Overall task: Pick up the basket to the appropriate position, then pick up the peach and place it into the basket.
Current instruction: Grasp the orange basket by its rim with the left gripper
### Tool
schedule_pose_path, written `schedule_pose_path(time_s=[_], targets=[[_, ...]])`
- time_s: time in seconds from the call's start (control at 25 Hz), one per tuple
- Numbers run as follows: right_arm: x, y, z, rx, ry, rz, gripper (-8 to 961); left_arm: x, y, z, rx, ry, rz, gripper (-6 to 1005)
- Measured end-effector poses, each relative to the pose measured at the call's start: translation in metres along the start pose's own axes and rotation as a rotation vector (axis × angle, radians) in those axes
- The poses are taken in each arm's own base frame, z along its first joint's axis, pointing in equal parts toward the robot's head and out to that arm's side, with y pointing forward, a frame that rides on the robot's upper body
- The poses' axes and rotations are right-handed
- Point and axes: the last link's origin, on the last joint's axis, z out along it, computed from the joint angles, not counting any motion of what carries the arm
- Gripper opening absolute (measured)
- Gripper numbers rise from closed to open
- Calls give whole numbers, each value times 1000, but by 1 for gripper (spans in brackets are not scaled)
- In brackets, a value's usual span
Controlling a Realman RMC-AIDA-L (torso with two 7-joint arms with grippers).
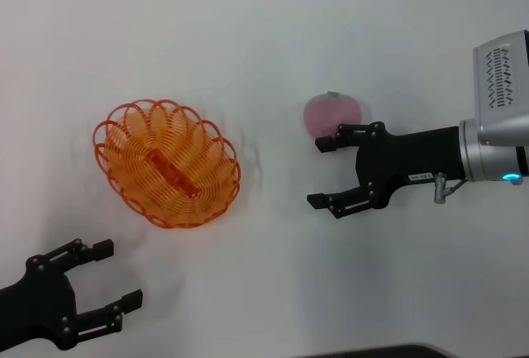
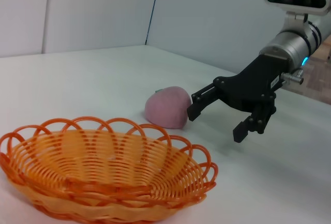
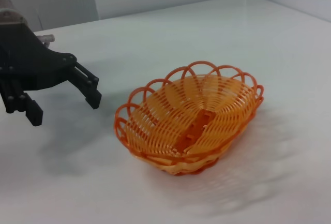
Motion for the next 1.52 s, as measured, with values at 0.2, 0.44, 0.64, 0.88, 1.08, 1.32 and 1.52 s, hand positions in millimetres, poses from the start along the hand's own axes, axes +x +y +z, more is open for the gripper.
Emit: schedule_pose_path(time_s=[0.2,0.44,0.64,0.88,1.08,1.32,1.52], targets=[[0,0,0,2,-1,2,938,0,0,0,2,2,5,845],[0,0,1,1,-2,3,938,1,0,0,3,10,0,839],[0,0,1,1,-2,3,938,7,-5,-4,43,70,-113,840],[-4,-1,5,-11,-3,-1,938,19,-22,-12,74,103,-392,840],[-5,-2,8,-16,2,-6,938,29,-38,-12,78,100,-597,839],[-5,-2,8,-16,2,-10,938,41,-51,-9,92,113,-640,839],[-5,-2,9,-14,3,-10,938,60,-71,-10,113,102,-641,839]])
